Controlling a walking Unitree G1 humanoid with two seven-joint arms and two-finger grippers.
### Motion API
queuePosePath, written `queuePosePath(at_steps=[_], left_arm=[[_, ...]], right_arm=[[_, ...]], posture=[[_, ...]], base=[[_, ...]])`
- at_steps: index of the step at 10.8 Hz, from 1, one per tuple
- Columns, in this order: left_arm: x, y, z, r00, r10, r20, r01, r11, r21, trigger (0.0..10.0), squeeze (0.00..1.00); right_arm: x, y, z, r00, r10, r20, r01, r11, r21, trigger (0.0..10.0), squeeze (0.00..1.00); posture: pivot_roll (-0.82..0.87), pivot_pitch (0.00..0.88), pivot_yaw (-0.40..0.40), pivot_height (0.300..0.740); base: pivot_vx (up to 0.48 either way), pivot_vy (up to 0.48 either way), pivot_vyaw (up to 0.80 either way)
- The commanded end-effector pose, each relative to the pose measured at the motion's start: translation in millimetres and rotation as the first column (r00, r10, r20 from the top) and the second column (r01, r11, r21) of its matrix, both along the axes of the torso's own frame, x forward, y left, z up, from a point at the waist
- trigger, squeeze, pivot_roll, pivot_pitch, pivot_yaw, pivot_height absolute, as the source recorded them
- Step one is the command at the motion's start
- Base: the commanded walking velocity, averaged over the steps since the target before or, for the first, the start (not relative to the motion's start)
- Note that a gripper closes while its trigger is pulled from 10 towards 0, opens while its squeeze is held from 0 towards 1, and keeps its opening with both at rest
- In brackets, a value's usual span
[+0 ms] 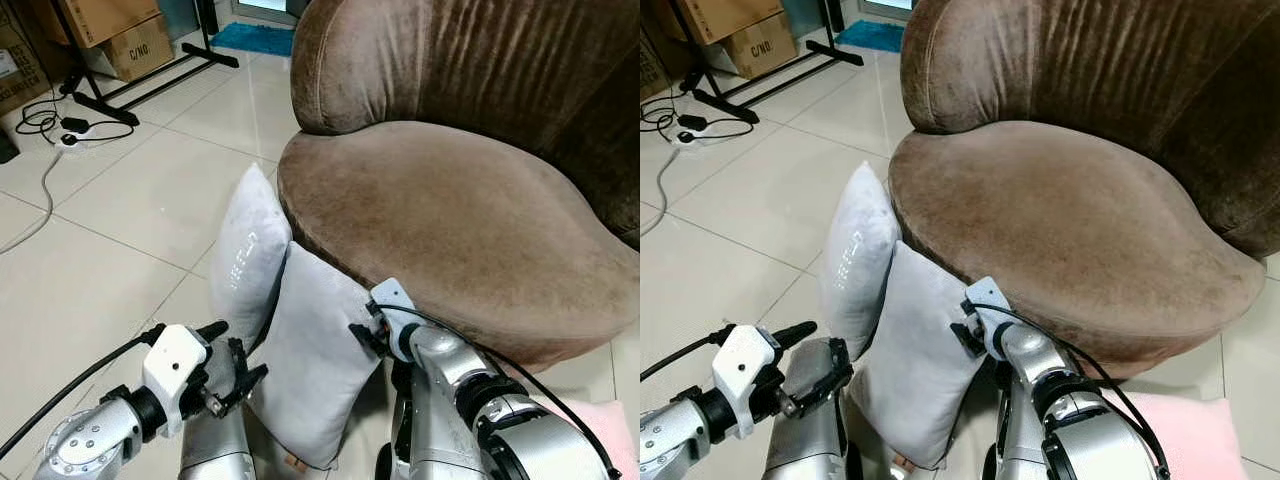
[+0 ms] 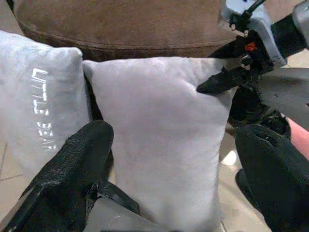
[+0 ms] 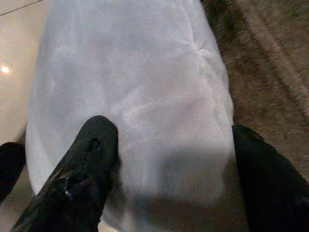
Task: Move the pillow to the sofa from floor
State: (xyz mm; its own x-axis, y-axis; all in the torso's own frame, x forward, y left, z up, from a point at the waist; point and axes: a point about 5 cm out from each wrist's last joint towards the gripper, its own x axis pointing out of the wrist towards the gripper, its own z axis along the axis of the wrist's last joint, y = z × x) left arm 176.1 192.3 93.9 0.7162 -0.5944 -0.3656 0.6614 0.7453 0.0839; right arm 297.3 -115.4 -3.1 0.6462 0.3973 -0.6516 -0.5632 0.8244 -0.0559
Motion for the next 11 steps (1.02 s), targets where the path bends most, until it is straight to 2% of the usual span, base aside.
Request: queuePosePath(at_steps=[1, 6, 11], left_arm=[[-0.6, 2.0, -3.2, 0.999, -0.010, -0.035, 0.010, 1.000, -0.012, 10.0, 0.00], [0.9, 3.9, -11.1, 0.997, -0.014, -0.075, 0.011, 0.999, -0.045, 10.0, 0.00], [0.9, 1.1, -8.0, 0.998, -0.026, -0.064, 0.023, 0.999, -0.043, 10.0, 0.00]], right_arm=[[-5.5, 1.6, -5.0, 0.999, 0.031, -0.031, -0.031, 1.000, -0.002, 0.0, 0.00], [-11.0, -0.5, -9.7, 0.997, 0.055, -0.059, -0.055, 0.998, -0.001, 0.0, 0.00], [-10.8, 0.0, -9.2, 0.996, 0.066, -0.058, -0.066, 0.998, 0.004, 0.0, 0.00]], posture=[[0.12, 0.050, -0.010, 0.451], [0.12, 0.021, -0.019, 0.451], [0.12, 0.003, -0.027, 0.451]], base=[[0.000, 0.000, 0.00], [0.000, 0.000, 0.00], [0.000, 0.000, 0.00]])
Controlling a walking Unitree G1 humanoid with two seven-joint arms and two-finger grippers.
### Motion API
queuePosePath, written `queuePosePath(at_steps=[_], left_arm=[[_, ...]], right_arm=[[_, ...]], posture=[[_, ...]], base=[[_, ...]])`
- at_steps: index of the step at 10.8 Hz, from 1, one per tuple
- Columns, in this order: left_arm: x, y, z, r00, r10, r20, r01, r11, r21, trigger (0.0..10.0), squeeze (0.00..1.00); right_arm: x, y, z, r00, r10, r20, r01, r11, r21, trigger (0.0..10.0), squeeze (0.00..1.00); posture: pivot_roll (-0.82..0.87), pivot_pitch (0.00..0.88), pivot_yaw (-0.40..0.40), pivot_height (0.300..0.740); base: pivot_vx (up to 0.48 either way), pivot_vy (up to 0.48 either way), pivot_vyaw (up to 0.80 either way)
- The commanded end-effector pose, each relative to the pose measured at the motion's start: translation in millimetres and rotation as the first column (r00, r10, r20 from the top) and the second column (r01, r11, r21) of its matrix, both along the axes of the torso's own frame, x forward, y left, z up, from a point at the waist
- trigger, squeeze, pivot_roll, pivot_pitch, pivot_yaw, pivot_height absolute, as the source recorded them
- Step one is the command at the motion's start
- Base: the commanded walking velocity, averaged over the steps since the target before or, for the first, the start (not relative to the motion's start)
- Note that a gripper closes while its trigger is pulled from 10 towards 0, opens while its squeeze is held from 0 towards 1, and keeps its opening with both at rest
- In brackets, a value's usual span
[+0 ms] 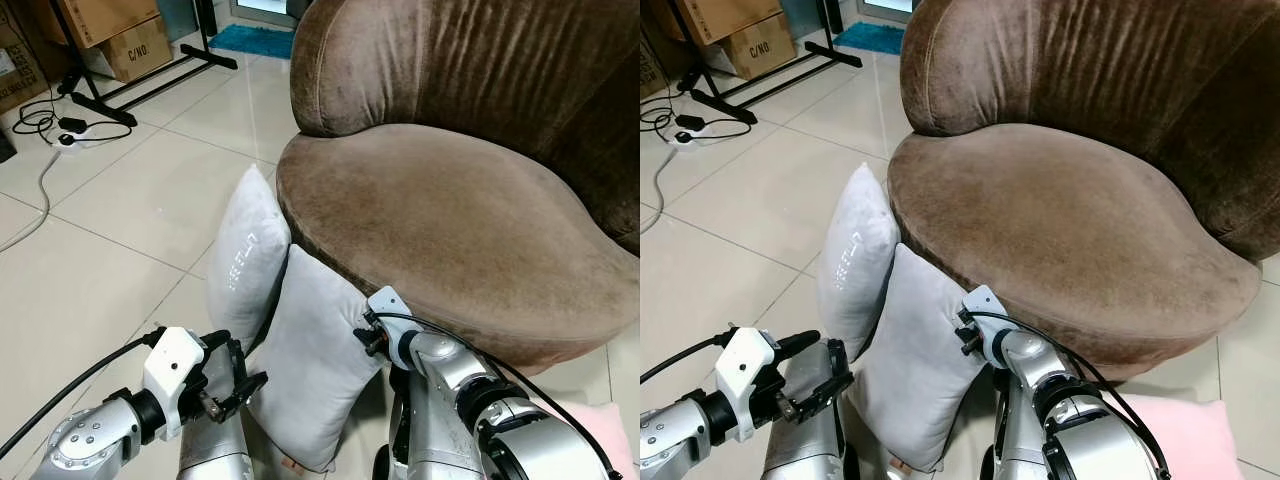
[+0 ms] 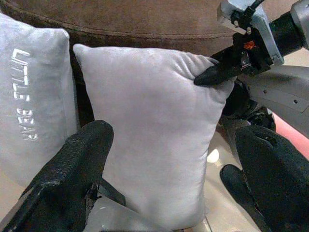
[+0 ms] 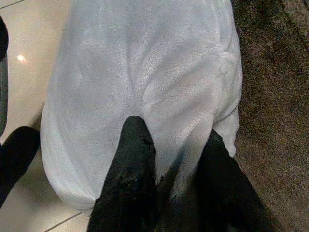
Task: Move the pillow to the sofa from floor
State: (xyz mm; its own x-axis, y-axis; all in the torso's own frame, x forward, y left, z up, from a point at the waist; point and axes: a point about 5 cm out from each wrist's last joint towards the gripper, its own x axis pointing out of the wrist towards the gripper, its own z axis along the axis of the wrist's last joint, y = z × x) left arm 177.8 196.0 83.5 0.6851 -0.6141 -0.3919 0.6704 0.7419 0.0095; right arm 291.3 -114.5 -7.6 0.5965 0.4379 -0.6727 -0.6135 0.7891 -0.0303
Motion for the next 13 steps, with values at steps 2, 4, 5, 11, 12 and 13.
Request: queuePosePath(at_steps=[2, 4, 5, 11, 12, 13], left_arm=[[0.6, -3.7, 4.2, 1.000, -0.017, 0.012, 0.017, 1.000, -0.005, 10.0, 0.00], [4.6, -4.3, 5.5, 1.000, -0.016, 0.023, 0.016, 1.000, -0.004, 10.0, 0.00], [6.2, -4.8, 5.8, 0.999, -0.013, 0.029, 0.013, 1.000, -0.003, 10.0, 0.00], [28.3, 8.5, 30.0, 0.938, 0.249, 0.243, -0.248, 0.968, -0.034, 10.0, 0.00], [27.2, 8.7, 36.6, 0.927, 0.261, 0.268, -0.259, 0.965, -0.045, 10.0, 0.00], [28.2, 7.8, 41.3, 0.918, 0.271, 0.290, -0.268, 0.962, -0.054, 10.0, 0.00]], right_arm=[[-4.7, 1.0, -4.3, 1.000, 0.012, -0.019, -0.012, 1.000, -0.001, 0.0, 0.00], [-4.4, 2.3, -3.3, 1.000, 0.029, -0.010, -0.029, 1.000, 0.003, 0.0, 0.00], [-4.7, 2.3, -3.0, 0.999, 0.038, -0.006, -0.038, 0.999, 0.011, 0.0, 0.00], [-21.2, -42.6, 64.3, 0.958, 0.009, 0.285, -0.122, 0.915, 0.384, 0.0, 0.00], [-26.9, -57.9, 106.0, 0.927, -0.007, 0.375, -0.188, 0.856, 0.481, 0.0, 0.00], [-26.9, -72.7, 147.0, 0.894, -0.036, 0.446, -0.243, 0.798, 0.552, 0.0, 0.00]], posture=[[0.12, 0.000, -0.026, 0.451], [0.12, 0.000, -0.024, 0.451], [0.11, 0.000, -0.025, 0.451], [0.10, 0.000, -0.040, 0.451], [0.09, 0.000, -0.035, 0.451], [0.09, 0.000, -0.033, 0.451]], base=[[0.000, 0.000, 0.00], [0.000, 0.000, 0.00], [0.000, 0.000, 0.00], [0.000, 0.000, 0.00], [0.000, 0.000, 0.00], [0.000, 0.000, 0.00]])
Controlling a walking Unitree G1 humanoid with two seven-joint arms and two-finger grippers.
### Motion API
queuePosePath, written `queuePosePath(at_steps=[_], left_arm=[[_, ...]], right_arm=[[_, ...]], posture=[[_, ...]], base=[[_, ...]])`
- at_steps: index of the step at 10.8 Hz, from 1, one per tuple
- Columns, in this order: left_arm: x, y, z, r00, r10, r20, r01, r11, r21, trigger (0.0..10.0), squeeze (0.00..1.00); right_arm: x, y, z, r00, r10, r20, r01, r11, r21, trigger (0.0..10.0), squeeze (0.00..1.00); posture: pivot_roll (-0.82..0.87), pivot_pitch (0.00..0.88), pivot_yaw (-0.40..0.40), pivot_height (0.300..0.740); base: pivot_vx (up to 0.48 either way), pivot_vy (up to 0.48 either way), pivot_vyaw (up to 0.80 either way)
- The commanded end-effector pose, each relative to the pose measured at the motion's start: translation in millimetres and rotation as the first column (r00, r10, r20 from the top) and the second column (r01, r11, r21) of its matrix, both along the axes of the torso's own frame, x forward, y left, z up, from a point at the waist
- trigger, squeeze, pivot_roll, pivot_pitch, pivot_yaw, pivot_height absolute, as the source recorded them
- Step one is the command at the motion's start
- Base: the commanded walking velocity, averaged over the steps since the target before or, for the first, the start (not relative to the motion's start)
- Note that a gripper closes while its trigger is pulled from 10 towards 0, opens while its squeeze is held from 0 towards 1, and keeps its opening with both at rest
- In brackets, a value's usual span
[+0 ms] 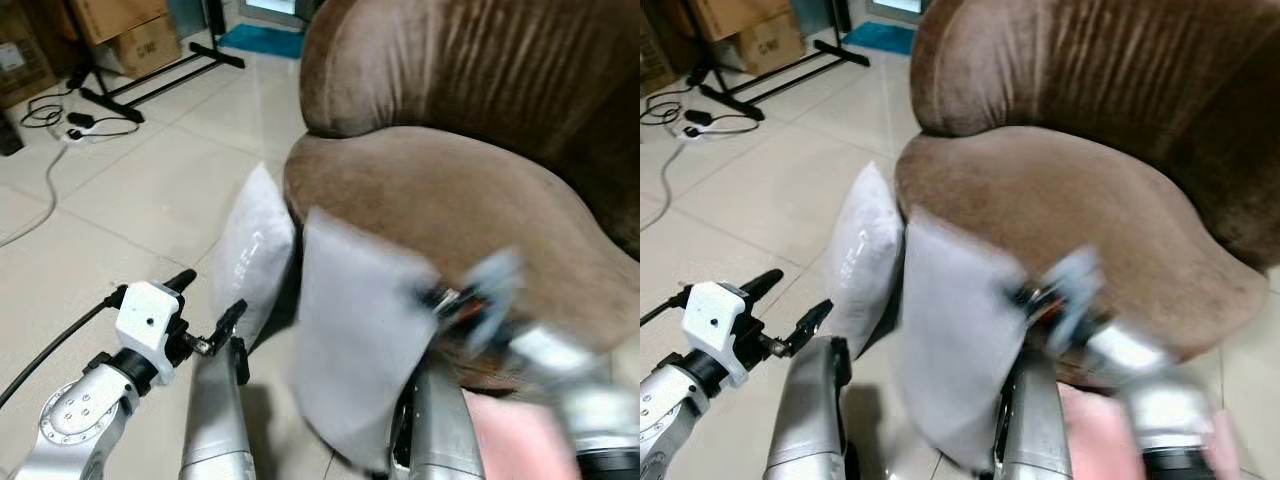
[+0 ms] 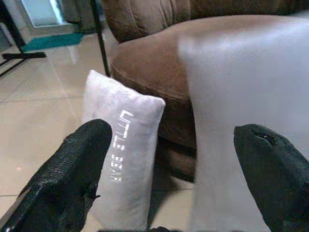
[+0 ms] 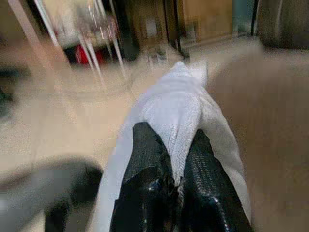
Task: Move the pillow to the sofa from floor
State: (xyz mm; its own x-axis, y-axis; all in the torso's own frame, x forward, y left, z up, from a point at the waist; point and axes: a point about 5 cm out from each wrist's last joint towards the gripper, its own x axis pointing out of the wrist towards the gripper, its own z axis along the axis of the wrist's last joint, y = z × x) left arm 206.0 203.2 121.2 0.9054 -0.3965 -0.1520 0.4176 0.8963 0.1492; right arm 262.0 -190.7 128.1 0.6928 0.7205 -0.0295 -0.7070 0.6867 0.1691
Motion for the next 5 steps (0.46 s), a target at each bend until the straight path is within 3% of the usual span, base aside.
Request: queuePosePath(at_steps=[1, 2, 3, 4, 5], left_arm=[[1.9, -1.0, 6.1, 1.000, 0.004, 0.029, -0.004, 1.000, 0.009, 10.0, 0.00], [6.5, -2.8, 10.6, 0.998, 0.010, 0.054, -0.011, 1.000, 0.012, 10.0, 0.00], [9.3, -3.3, 14.5, 0.997, 0.013, 0.074, -0.014, 1.000, 0.020, 10.0, 0.00], [13.0, -3.2, 22.9, 0.994, 0.024, 0.109, -0.027, 0.999, 0.029, 10.0, 0.00], [16.7, -2.0, 30.3, 0.988, 0.051, 0.147, -0.059, 0.997, 0.053, 10.0, 0.00]], right_arm=[[4.2, -3.7, 37.3, 0.992, 0.004, 0.126, -0.014, 0.997, 0.079, 0.0, 0.00], [13.9, -11.5, 73.9, 0.972, -0.092, 0.214, 0.060, 0.986, 0.153, 0.0, 0.00], [22.8, -16.7, 93.9, 0.945, -0.193, 0.263, 0.144, 0.970, 0.195, 0.0, 0.00], [42.4, -19.3, 108.3, 0.882, -0.375, 0.286, 0.337, 0.925, 0.177, 10.0, 0.00], [50.4, -10.8, 111.0, 0.829, -0.460, 0.318, 0.431, 0.888, 0.161, 10.0, 0.00]], posture=[[0.09, 0.000, -0.033, 0.451], [0.09, 0.000, -0.033, 0.451], [0.10, 0.000, -0.036, 0.451], [0.10, 0.000, -0.039, 0.451], [0.11, 0.000, -0.042, 0.451]], base=[[0.000, 0.000, 0.00], [0.000, 0.000, 0.00], [0.000, 0.000, 0.00], [0.000, 0.000, 0.00], [0.000, 0.000, 0.00]])
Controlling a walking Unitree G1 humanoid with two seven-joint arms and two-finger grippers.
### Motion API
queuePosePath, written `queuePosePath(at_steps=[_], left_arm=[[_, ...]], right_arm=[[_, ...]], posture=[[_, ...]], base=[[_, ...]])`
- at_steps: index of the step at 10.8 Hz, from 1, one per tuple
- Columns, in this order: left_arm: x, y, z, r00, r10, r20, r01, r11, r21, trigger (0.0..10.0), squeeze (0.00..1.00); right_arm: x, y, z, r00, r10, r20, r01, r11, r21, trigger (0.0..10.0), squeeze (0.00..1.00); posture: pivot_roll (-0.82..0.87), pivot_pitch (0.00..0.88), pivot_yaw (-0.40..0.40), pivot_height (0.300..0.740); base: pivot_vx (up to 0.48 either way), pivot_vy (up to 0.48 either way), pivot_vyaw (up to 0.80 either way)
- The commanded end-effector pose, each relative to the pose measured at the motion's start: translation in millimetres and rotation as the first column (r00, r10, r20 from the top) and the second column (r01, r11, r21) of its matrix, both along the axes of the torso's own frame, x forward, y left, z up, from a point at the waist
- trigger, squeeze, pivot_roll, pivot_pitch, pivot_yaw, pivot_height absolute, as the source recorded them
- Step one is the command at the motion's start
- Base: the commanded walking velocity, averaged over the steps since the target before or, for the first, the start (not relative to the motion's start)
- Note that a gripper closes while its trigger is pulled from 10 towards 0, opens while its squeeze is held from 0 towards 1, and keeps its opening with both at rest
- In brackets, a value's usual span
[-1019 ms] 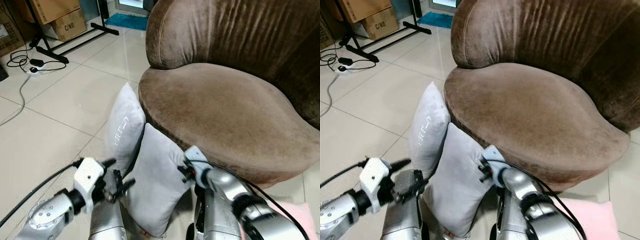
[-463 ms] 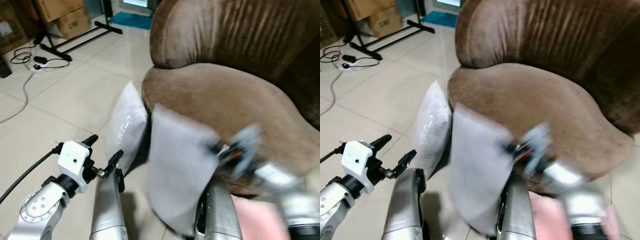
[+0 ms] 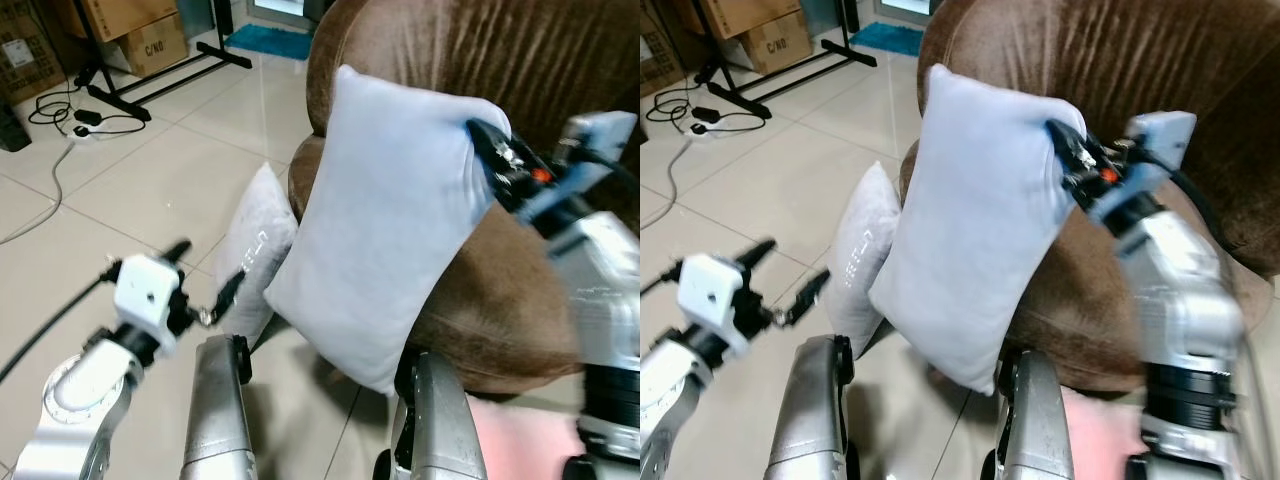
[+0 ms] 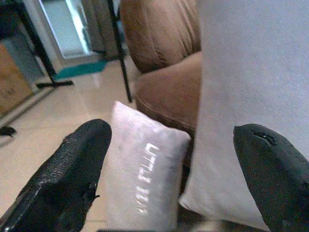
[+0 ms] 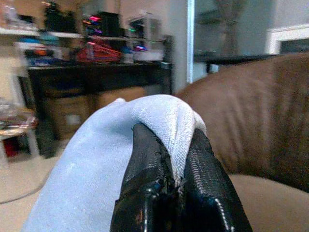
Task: Move the pillow to the sofa from floor
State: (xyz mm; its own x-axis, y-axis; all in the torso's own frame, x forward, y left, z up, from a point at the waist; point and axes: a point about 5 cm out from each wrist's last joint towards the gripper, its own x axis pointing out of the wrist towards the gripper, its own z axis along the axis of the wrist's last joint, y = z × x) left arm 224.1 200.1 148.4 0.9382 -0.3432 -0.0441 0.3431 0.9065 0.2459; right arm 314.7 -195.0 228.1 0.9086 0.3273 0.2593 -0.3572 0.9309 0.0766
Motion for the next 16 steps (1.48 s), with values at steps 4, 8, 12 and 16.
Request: queuePosePath(at_steps=[4, 8, 12, 16], left_arm=[[12.4, 5.3, 23.3, 0.989, 0.116, 0.094, -0.123, 0.990, 0.071, 10.0, 0.00], [11.7, 4.5, 19.0, 0.990, 0.111, 0.085, -0.120, 0.986, 0.114, 10.0, 0.00], [17.5, 7.0, 22.6, 0.989, 0.099, 0.111, -0.116, 0.982, 0.151, 10.0, 0.00], [17.9, 5.8, 20.7, 0.991, 0.081, 0.105, -0.097, 0.983, 0.153, 10.0, 0.00]], right_arm=[[6.7, 26.2, -22.9, 0.965, -0.241, -0.101, 0.246, 0.969, 0.034, 10.0, 0.00], [6.1, 32.2, -37.0, 0.940, -0.290, -0.179, 0.308, 0.948, 0.084, 10.0, 0.00], [-2.6, 33.2, -48.1, 0.930, -0.297, -0.217, 0.320, 0.944, 0.077, 10.0, 0.00], [-4.8, 34.1, -48.6, 0.928, -0.300, -0.222, 0.324, 0.942, 0.083, 10.0, 0.00]], posture=[[0.12, 0.000, -0.047, 0.501], [0.12, 0.000, -0.013, 0.561], [0.11, 0.000, 0.018, 0.621], [0.11, 0.000, 0.034, 0.691]], base=[[0.000, 0.000, 0.00], [0.000, 0.000, 0.00], [0.000, 0.000, 0.00], [0.000, 0.000, 0.00]])
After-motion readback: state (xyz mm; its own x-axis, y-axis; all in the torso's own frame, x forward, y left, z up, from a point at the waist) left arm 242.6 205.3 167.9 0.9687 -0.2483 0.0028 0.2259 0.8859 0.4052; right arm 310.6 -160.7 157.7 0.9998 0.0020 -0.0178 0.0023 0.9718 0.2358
